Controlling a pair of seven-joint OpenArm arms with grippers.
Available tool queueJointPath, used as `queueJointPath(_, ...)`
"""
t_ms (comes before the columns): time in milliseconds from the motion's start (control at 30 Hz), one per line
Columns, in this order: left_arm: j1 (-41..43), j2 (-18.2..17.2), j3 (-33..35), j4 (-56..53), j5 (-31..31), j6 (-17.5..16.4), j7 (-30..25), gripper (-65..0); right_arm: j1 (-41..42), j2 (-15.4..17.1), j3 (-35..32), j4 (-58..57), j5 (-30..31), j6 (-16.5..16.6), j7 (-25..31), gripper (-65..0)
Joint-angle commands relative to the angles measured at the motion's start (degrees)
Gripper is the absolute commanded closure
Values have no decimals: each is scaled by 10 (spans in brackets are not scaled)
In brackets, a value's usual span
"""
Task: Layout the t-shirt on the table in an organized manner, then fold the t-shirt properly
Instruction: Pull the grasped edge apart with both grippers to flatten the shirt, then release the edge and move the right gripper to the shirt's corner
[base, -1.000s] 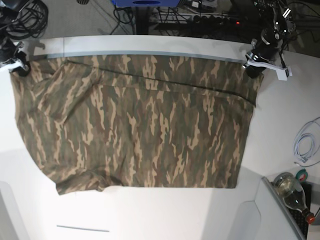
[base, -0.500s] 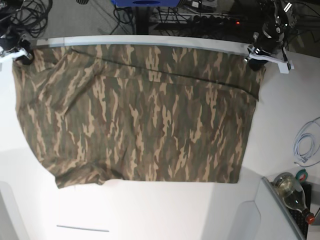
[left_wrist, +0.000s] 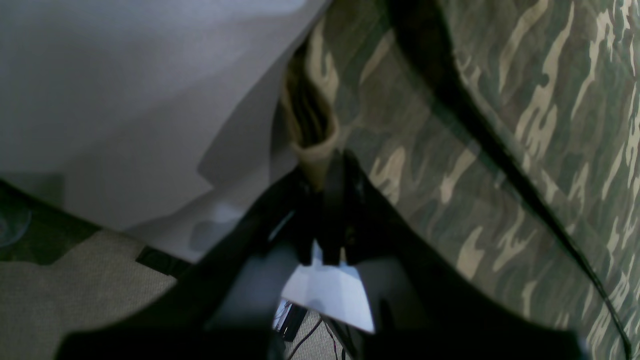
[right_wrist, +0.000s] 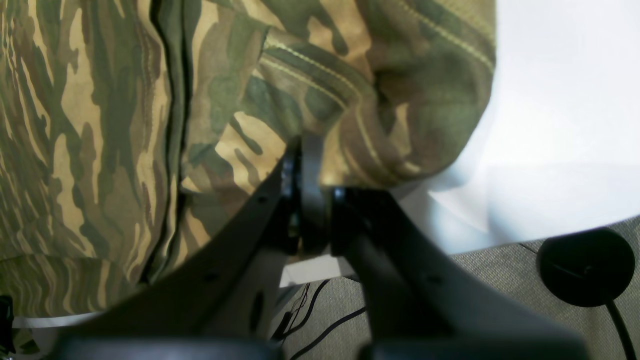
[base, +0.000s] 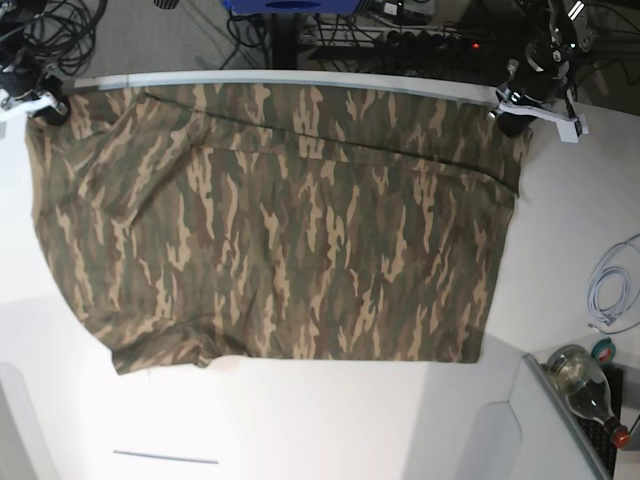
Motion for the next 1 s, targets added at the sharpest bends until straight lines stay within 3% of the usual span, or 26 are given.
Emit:
queueJointPath(0, 1, -11, -6, 10, -2, 5, -13, 0, -1, 10, 6, 11, 7, 0, 12, -39)
queueJointPath(33, 1, -12, -6, 10, -2, 5, -13, 0, -1, 10, 6, 11, 7, 0, 12, -72)
queueJointPath(167, 2, -12, -6, 10, -2, 5, -13, -21, -1, 8, 19, 11, 7, 2, 12, -335)
queueJointPath(233, 3, -12, -12, 10, -4, 5, -16, -138, 2, -6, 56, 14, 7, 2, 12, -447)
queueJointPath(267, 3, -10, -24, 10, -4, 5, -15, -186, 3, -11, 71, 25, 7, 2, 12, -471)
queueJointPath(433, -1, -8, -74, 12, -6, 5, -13, -359, 0, -18, 85, 86, 3, 1, 14, -474)
queueJointPath(600, -4, -24, -112, 12, -6, 5, -18, -403, 9, -4, 84, 118, 2, -2, 15, -474)
queueJointPath(700, -33, -36, -174, 12, -4, 5, -12, -405, 53, 41, 79, 91, -14, -2, 16, -480)
queueJointPath(767, -43, -50, -202, 25, -5, 4, -12, -405, 110, 87, 40, 36, -54, 2, 39, -482)
queueJointPath(967, -24, -65, -204, 124, -6, -12, -11, -398, 278, 183, -133, -235, -159, 3, 217, -482)
